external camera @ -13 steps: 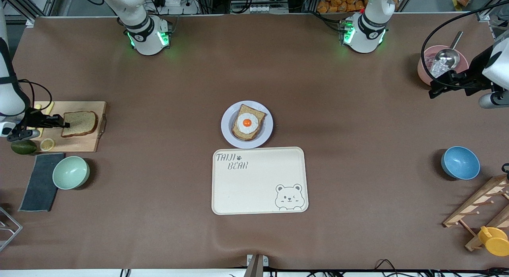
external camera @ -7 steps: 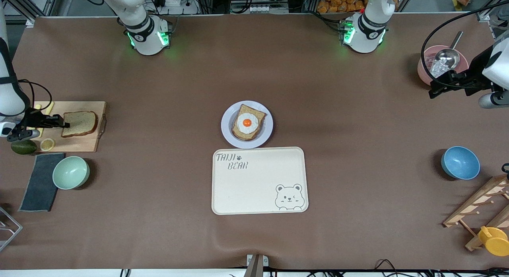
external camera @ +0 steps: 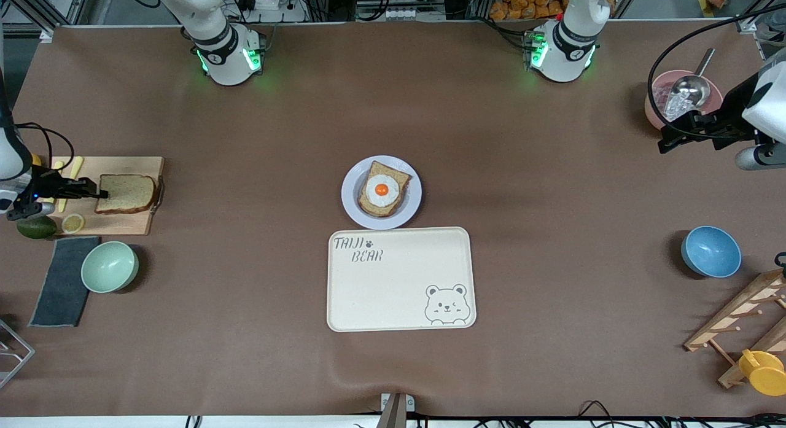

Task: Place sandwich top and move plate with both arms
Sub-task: 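Close the right gripper on the bread slice edge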

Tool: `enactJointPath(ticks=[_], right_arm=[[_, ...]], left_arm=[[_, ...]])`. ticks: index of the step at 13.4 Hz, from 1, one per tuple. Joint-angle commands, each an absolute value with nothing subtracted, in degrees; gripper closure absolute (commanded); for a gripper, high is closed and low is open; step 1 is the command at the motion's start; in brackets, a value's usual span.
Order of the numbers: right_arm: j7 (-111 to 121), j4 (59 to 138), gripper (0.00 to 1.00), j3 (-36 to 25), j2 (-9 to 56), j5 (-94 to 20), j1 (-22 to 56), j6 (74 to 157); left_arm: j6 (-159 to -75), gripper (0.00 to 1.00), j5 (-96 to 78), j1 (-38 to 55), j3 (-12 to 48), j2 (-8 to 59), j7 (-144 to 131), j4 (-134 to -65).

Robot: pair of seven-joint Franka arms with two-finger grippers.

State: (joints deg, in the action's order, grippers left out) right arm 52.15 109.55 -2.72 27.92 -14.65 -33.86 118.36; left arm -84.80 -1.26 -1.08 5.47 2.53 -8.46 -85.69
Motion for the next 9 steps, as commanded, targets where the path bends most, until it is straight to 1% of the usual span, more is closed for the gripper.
enactJointPath(ticks=[1, 6, 9], right_arm=[[50.5, 110.0, 1.00, -2.3, 25.2, -15.6, -33.8, 115.5], [47.2, 110.1, 1.00, -2.2, 21.6, -15.6, -31.7, 110.3], [44.5, 110.6, 1.00, -2.2, 18.6, -15.6, -28.2, 107.8]], left_arm=[[-84.6, 0.00, -2.3, -1.6, 5.5, 2.5, -8.5, -85.2], [-84.6, 0.00, -2.5, -1.6, 5.5, 2.5, -8.5, -85.2], [-84.6, 0.00, -2.5, -1.6, 5.5, 2.5, -8.5, -85.2]])
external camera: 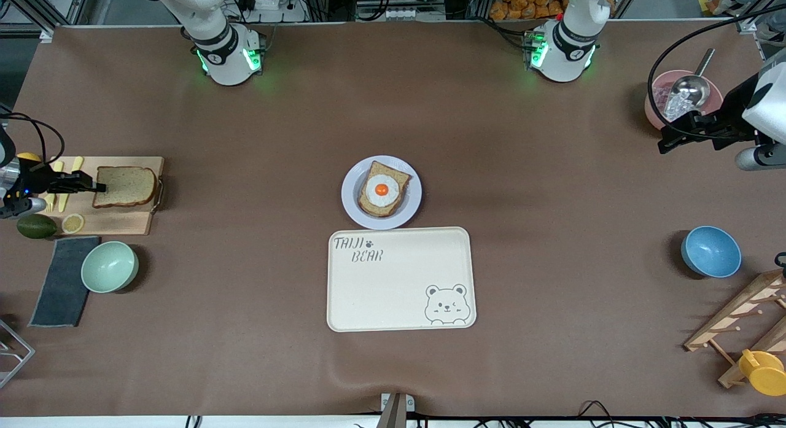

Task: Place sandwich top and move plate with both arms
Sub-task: 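Close the right gripper on the bread slice edge, then carry the bread slice with the right gripper toward the egg toast plate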

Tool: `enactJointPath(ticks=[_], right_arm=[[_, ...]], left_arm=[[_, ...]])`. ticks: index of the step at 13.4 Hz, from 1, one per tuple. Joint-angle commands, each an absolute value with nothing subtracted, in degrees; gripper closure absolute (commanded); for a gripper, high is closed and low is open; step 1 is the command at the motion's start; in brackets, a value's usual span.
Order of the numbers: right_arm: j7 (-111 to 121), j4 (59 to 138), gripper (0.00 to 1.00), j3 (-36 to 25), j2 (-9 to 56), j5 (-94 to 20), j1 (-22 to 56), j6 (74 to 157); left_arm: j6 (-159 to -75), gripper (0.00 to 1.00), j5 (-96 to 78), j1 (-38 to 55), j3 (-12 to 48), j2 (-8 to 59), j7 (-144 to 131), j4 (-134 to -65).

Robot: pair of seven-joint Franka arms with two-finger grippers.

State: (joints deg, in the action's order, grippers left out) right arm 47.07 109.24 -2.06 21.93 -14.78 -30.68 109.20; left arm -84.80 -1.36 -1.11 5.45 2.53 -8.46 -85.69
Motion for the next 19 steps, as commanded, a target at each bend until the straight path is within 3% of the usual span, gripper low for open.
enactJointPath(ticks=[1, 11, 19], right_arm=[[43.5, 110.6, 1.00, -2.2, 18.1, -15.6, -27.3, 106.8], [33.5, 112.4, 1.00, -2.1, 11.5, -17.6, -17.3, 101.6], [25.1, 113.8, 1.00, -2.2, 11.5, -23.0, -7.1, 102.7]], left_arm=[[-84.6, 0.00, -2.4, -1.6, 5.5, 2.5, -8.5, -85.2], [-84.6, 0.00, -1.8, -1.4, 5.3, 1.8, -8.7, -85.5], [-84.6, 0.00, -1.8, -1.4, 5.3, 1.8, -8.7, -85.6]])
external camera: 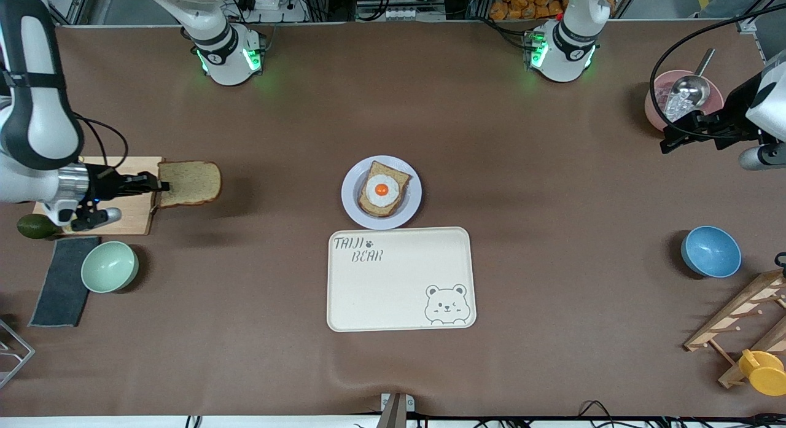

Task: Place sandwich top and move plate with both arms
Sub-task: 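Carry the bread slice with the right gripper toward the egg toast plate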

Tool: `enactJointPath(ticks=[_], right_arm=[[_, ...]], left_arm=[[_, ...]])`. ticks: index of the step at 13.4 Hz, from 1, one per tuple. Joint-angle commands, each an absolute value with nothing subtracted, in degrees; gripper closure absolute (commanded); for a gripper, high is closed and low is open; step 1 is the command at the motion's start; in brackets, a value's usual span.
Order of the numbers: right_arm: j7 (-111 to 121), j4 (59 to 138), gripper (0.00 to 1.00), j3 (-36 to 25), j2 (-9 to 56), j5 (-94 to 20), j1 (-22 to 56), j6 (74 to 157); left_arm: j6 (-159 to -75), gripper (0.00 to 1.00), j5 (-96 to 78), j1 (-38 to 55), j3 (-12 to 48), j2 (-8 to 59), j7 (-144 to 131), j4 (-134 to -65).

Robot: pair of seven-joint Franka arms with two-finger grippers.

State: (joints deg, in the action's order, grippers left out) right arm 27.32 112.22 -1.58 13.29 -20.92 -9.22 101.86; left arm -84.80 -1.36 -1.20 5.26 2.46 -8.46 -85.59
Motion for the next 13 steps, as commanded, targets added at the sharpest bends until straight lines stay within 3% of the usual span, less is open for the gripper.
enactJointPath(ticks=[1, 13], right_arm=[[23.7, 113.8, 1.00, -2.2, 11.5, -23.4, -6.1, 102.7], [15.5, 118.4, 1.00, -2.2, 11.2, -32.4, 6.7, 111.0]], left_arm=[[-84.6, 0.00, -1.8, -1.4, 5.3, 1.8, -8.7, -85.6], [-84.6, 0.00, -1.9, -1.4, 5.3, 1.8, -8.7, -85.6]])
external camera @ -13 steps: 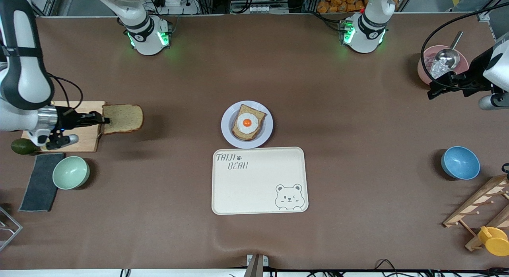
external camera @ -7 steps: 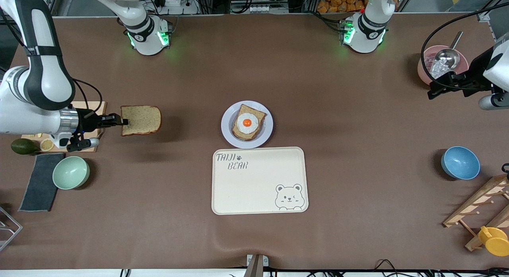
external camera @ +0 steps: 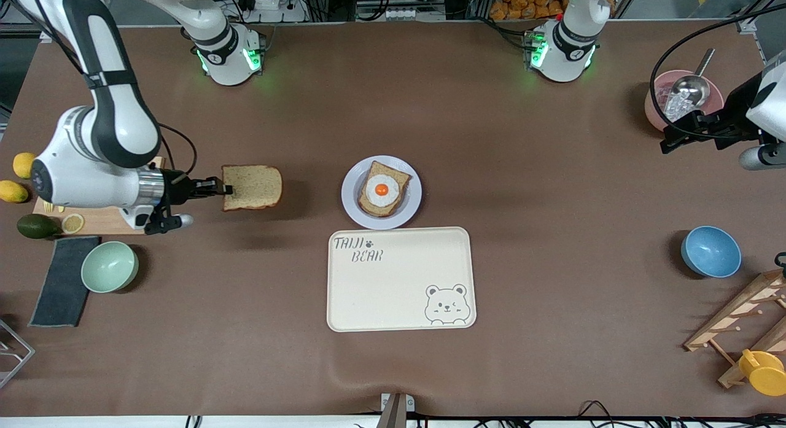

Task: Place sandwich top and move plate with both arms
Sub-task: 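Carry the bread slice with the right gripper toward the egg toast plate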

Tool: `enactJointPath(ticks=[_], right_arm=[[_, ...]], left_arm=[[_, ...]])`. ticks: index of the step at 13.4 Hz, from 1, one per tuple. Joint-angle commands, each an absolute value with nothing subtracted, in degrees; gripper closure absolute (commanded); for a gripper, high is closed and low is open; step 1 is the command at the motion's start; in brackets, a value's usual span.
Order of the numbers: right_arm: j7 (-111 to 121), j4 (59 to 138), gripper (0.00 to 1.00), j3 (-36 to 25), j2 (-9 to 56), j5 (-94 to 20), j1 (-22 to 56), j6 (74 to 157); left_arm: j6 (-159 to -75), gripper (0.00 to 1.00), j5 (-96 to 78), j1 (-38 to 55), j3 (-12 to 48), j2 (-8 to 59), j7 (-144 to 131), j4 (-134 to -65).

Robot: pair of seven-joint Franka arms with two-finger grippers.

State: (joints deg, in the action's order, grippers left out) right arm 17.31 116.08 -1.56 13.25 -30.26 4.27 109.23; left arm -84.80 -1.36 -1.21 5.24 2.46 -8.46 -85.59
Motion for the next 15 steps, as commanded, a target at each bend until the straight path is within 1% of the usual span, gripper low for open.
enactJointPath(ticks=[1, 7, 11, 13, 15], right_arm=[[14.6, 118.5, 1.00, -2.2, 11.3, -32.8, 7.5, 111.9], [10.9, 119.4, 1.00, -2.2, 11.9, -37.9, 14.0, 116.3], [5.2, 119.8, 1.00, -2.2, 13.9, -39.8, 21.1, 123.1], [4.9, 119.8, 1.00, -2.2, 15.2, -43.2, 22.0, 123.9], [4.7, 119.8, 1.00, -2.2, 15.9, -43.9, 24.1, 126.4]], left_arm=[[-84.6, 0.00, -1.9, -1.4, 5.3, 1.8, -8.7, -85.5], [-84.6, 0.00, -2.0, -1.4, 5.3, 1.8, -8.7, -85.5], [-84.6, 0.00, -2.0, -1.4, 5.3, 1.8, -8.7, -85.5], [-84.6, 0.00, -2.0, -1.4, 5.3, 1.9, -8.7, -85.5], [-84.6, 0.00, -2.0, -1.4, 5.3, 2.0, -8.7, -85.5]])
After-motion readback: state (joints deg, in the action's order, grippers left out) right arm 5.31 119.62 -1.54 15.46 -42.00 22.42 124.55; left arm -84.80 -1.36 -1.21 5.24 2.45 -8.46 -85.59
